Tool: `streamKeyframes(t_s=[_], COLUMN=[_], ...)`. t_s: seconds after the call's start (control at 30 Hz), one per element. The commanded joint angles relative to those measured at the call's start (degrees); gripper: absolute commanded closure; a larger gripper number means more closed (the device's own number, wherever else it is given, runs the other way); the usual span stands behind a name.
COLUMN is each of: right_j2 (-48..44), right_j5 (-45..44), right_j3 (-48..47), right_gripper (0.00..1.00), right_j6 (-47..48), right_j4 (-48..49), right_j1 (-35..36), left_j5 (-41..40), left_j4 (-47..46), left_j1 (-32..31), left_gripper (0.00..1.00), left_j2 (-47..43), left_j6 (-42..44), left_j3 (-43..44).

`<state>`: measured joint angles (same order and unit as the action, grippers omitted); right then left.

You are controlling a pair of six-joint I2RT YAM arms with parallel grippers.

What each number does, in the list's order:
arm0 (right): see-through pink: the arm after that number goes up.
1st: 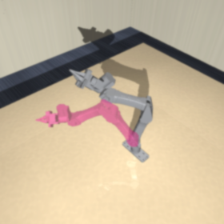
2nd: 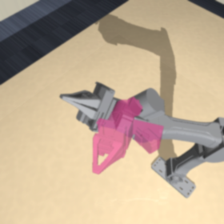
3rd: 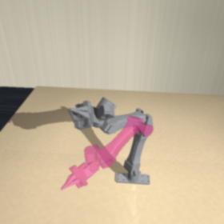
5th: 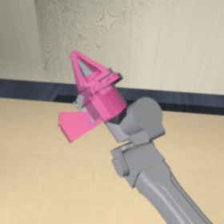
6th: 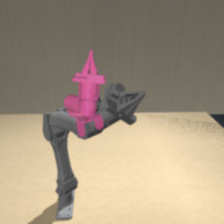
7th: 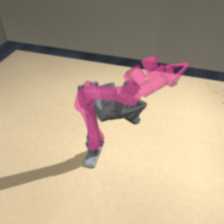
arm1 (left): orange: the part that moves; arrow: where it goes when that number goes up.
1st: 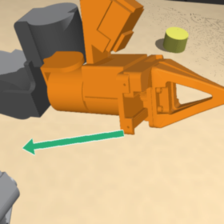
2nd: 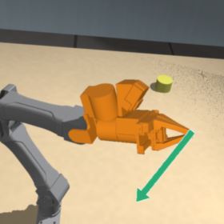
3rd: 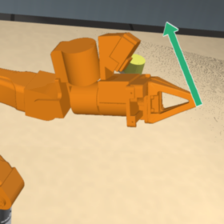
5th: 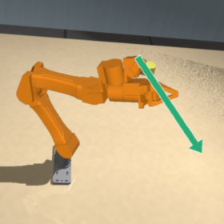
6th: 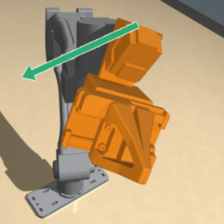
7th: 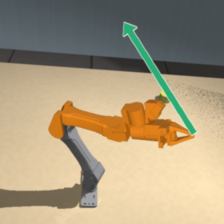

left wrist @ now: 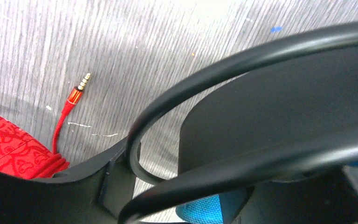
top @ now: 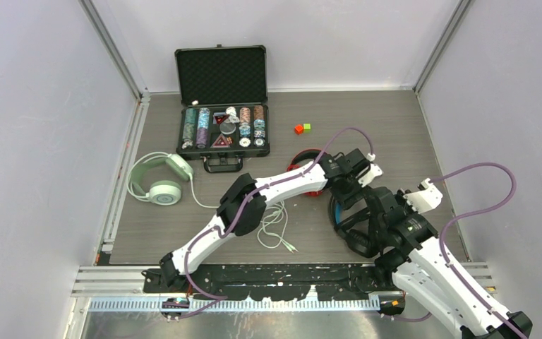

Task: Wrap the headphones
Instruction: Place the headphones at the corner of the board.

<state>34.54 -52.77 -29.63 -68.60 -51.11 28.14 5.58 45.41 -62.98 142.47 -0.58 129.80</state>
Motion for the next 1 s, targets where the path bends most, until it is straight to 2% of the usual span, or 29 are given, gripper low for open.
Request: streamKeyframes(t_s=[0.0, 0.17, 0.63, 0.97], right_j2=[0.94, 0.48, 2.35, 7.9], right_j5=[-4.3, -4.17, -3.56, -2.77], right_j3=[-0.98, -1.03, -0.47, -2.21], right_gripper=[1.0, 1.0, 0.99, 0.95], right_j6=[-5.41, -5.96, -8.01, -7.33], right_j4=[0.76, -0.04, -0.02, 1.51], right_j1=[-0.76, -2.23, -4.07, -4.93], left_j5=[7.68, 9.31, 10.31, -7.82], left_j4=[-8.61, -14.34, -14.86, -10.89], left_j1=[2.25, 2.99, 3.41, 3.39], left_gripper=[0.41, 0.39, 0.36, 0.36], left_j2=[-7.08, -10.3, -14.17, -22.68], left_j6=[-7.68, -9.64, -9.91, -11.37], left_j3=[-1.53, -5.68, -6.05, -6.47])
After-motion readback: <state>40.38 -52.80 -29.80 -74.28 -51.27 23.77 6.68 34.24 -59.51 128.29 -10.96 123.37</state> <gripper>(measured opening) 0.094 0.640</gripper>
